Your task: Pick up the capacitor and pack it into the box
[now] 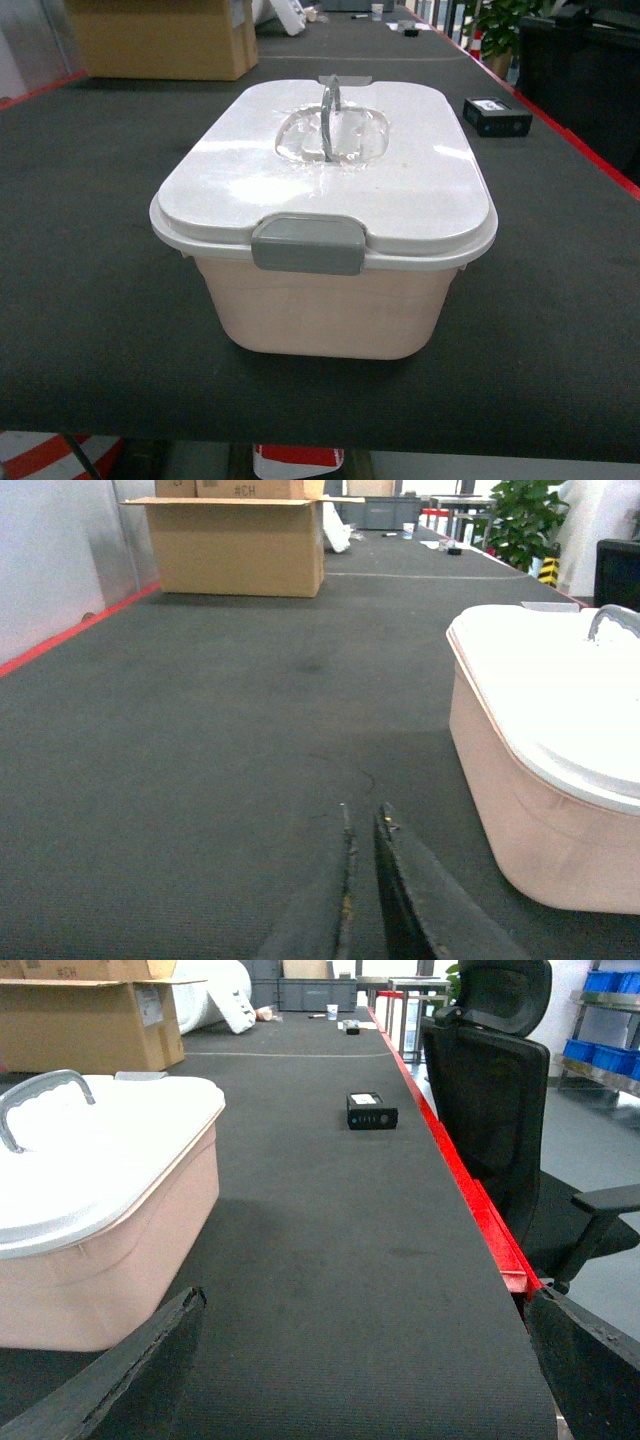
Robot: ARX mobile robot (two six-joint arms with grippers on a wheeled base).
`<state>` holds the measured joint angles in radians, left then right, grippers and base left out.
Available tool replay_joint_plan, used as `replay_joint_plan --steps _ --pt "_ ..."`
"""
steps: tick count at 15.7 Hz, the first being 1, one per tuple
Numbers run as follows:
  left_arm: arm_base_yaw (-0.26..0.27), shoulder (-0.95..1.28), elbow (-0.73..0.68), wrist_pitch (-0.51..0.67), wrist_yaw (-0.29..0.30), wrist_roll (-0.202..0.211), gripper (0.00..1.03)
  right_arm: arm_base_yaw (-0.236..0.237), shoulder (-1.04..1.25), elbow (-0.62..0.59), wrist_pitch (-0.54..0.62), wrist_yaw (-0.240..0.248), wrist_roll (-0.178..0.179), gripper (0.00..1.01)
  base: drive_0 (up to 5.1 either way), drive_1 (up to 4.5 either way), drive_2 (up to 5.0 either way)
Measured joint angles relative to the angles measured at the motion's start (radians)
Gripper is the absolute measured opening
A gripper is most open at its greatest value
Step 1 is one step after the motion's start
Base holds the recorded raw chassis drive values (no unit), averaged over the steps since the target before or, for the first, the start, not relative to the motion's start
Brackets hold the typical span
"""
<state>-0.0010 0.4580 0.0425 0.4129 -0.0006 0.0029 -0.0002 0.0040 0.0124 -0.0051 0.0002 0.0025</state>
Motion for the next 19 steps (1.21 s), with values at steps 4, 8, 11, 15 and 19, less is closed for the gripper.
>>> replay_joint_plan --steps 4,8,11,15,19 --pt "0.0 -0.042 -0.03 -0.01 0.0 -0.002 0.02 0.0 0.0 0.0 0.0 0.0 0.0 0.98 0.0 0.0 0.0" --pt "0.0 -0.178 -0.029 -0.137 0.0 -0.002 0.02 0.0 0.0 0.0 0.0 0.0 0.0 0.98 0.0 0.0 0.0" --pt "0.0 -0.241 -0.029 -0.193 0.0 -0.002 0.02 0.0 0.0 0.0 0.0 0.0 0.0 0.98 0.0 0.0 0.0" --pt "0.0 -0.312 -0.029 -0.278 0.0 -0.002 0.02 0.0 0.0 0.0 0.0 0.0 0.0 0.98 0.0 0.0 0.0" --pt "0.0 -0.45 -0.029 -0.418 -0.001 -0.003 0.02 0.0 0.0 0.0 0.001 0.0 0.0 0.98 0.0 0.0 0.0"
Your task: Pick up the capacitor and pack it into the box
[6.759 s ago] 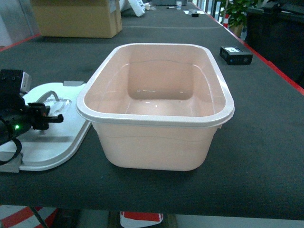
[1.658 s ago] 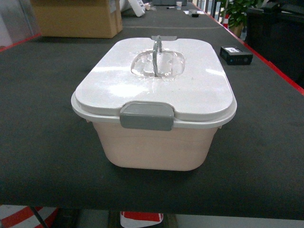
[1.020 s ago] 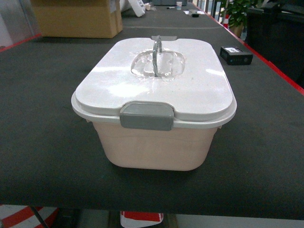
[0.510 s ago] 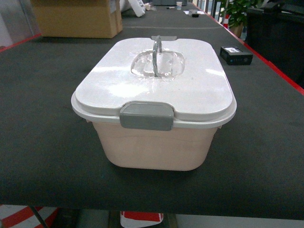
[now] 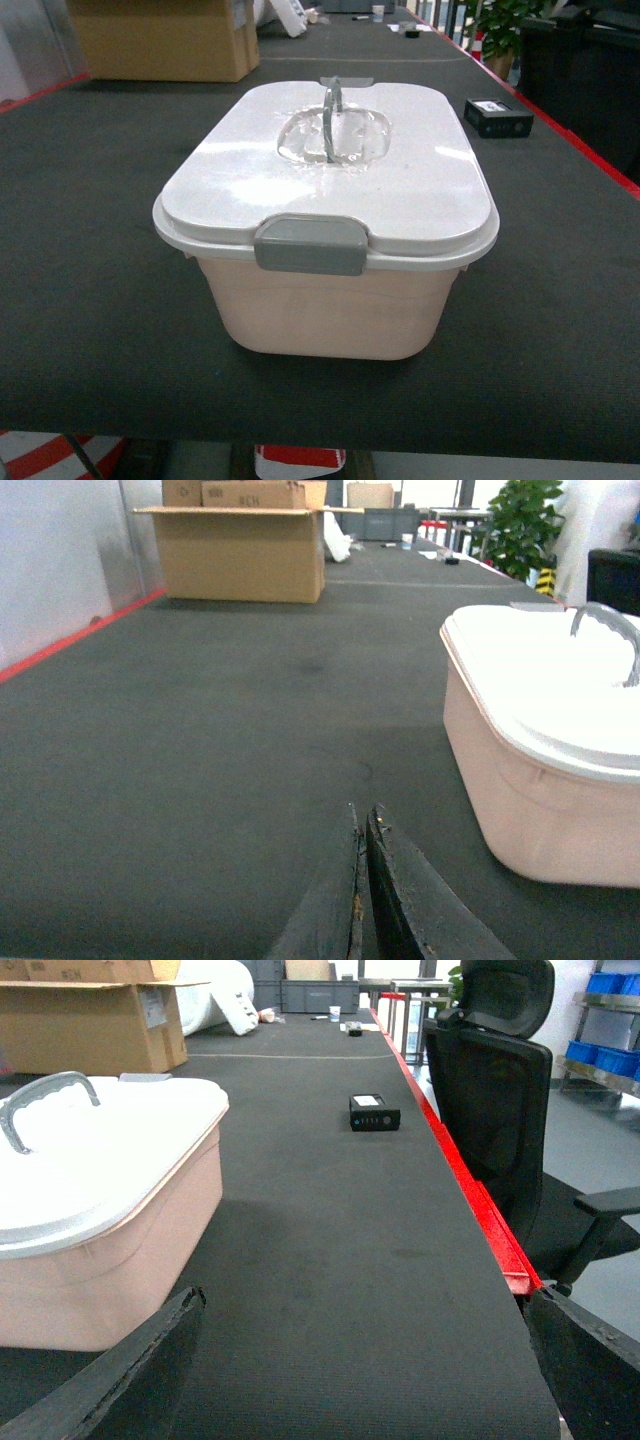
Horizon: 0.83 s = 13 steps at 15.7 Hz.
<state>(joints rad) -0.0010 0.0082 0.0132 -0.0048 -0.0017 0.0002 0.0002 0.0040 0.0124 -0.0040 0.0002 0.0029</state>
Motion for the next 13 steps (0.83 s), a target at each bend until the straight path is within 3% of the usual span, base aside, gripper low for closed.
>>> replay_joint_plan --steps 3,4,7,8,11,12,13 --pt "0.0 0.0 0.0 0.005 0.002 0.0 0.02 0.0 0.0 0.0 -0.002 0.0 0.0 0.98 0.0 0.0 0.0" --pt "0.0 0.0 0.0 -0.001 0.001 0.0 0.08 0.0 0.0 0.0 -0.001 0.0 0.0 0.98 0.0 0.0 0.0" --pt "0.0 0.0 0.0 0.001 0.002 0.0 0.36 0.0 0.0 0.0 -0.001 0.0 0.0 0.98 0.0 0.0 0.0" --pt "0.0 0.0 0.0 0.001 0.002 0.0 0.56 0.0 0.0 0.0 -0.001 0.0 0.0 0.98 0.0 0.0 0.0" --pt "0.0 0.0 0.0 0.001 0.002 0.0 0.93 0.0 0.0 0.0 -0.001 0.0 0.0 0.98 0.0 0.0 0.0" --pt "0.0 0.0 0.0 0.001 0.002 0.0 1.0 0.0 0.0 0.0 -0.001 0.0 0.0 0.98 0.0 0.0 0.0" --pt "0.0 0.0 0.0 0.001 0.002 0.0 0.97 0.0 0.0 0.0 -0.001 0.0 0.0 0.98 0.0 0.0 0.0"
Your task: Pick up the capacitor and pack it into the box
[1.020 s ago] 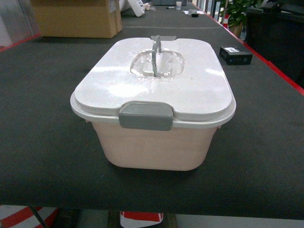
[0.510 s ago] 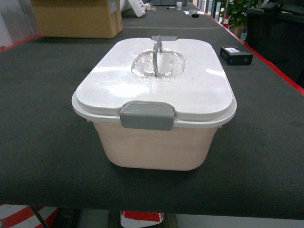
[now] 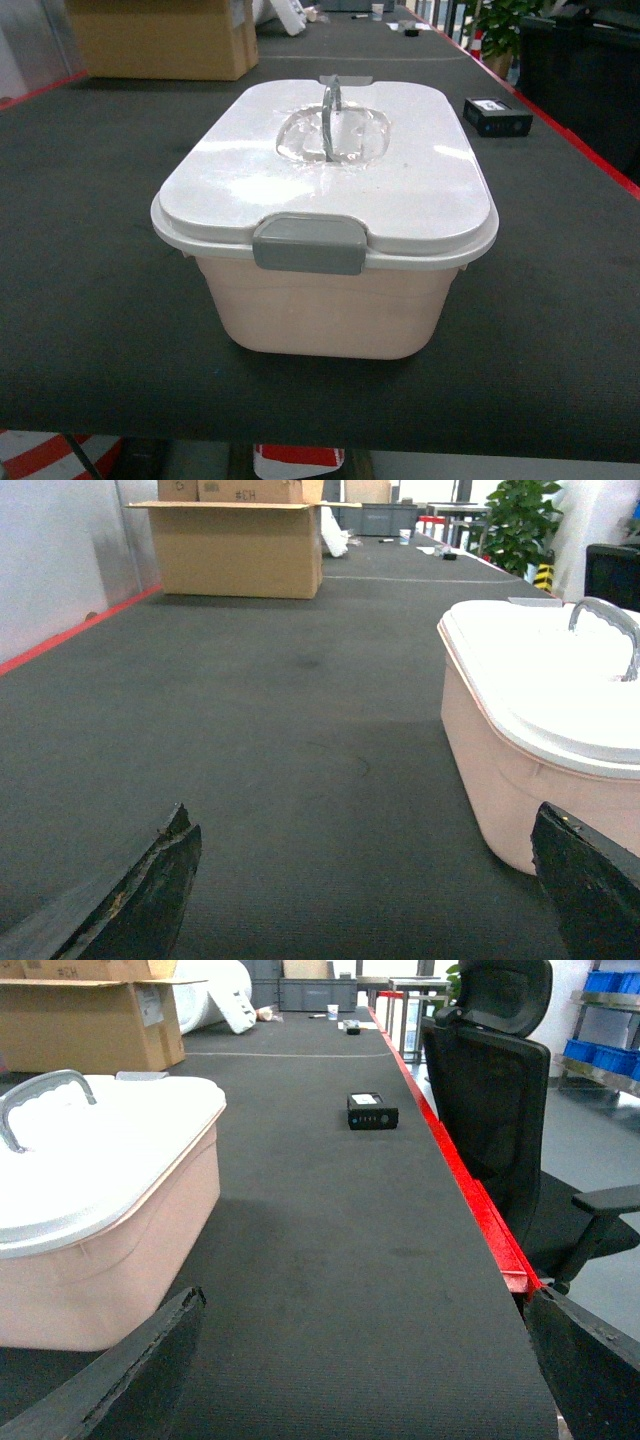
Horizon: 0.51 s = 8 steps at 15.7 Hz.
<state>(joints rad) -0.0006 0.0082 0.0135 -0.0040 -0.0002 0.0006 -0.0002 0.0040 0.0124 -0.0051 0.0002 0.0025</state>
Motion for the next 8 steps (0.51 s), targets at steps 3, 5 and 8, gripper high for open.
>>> replay_joint_plan --steps 3,5,8 --pt "0.0 0.0 0.0 0.0 0.0 0.0 0.98 0.0 0.0 0.0 0.0 0.0 0.0 0.98 0.0 0.0 0.0" --pt "0.0 0.0 0.0 0.0 0.0 0.0 0.98 0.0 0.0 0.0 0.0 0.0 0.0 0.98 0.0 0.0 0.0" --pt "0.0 0.0 0.0 0.0 0.0 0.0 0.98 0.0 0.0 0.0 0.0 0.0 0.0 0.98 0.0 0.0 0.0"
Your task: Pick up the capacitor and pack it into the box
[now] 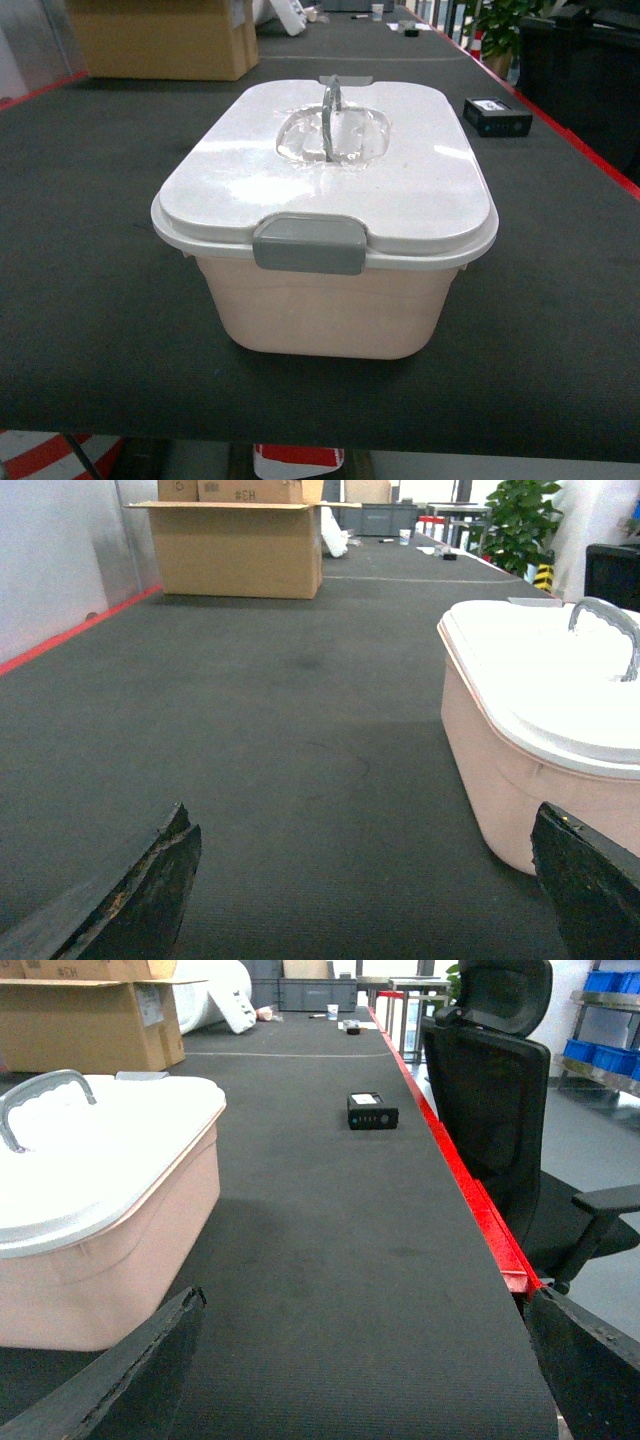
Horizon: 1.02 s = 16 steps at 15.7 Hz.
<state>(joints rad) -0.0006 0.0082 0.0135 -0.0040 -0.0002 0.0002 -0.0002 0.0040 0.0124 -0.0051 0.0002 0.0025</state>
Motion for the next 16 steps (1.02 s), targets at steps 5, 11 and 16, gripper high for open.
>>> replay_joint_plan --steps 5,11,16 --pt "0.0 0.0 0.0 0.0 0.0 0.0 0.98 0.0 0.0 0.0 0.0 0.0 0.0 0.98 0.0 0.0 0.0" --pt "0.0 0.0 0.0 0.0 0.0 0.0 0.98 0.0 0.0 0.0 0.0 0.0 0.0 0.98 0.0 0.0 0.0" --pt "0.0 0.0 0.0 0.0 0.0 0.0 0.98 0.0 0.0 0.0 0.0 0.0 0.0 0.98 0.0 0.0 0.0"
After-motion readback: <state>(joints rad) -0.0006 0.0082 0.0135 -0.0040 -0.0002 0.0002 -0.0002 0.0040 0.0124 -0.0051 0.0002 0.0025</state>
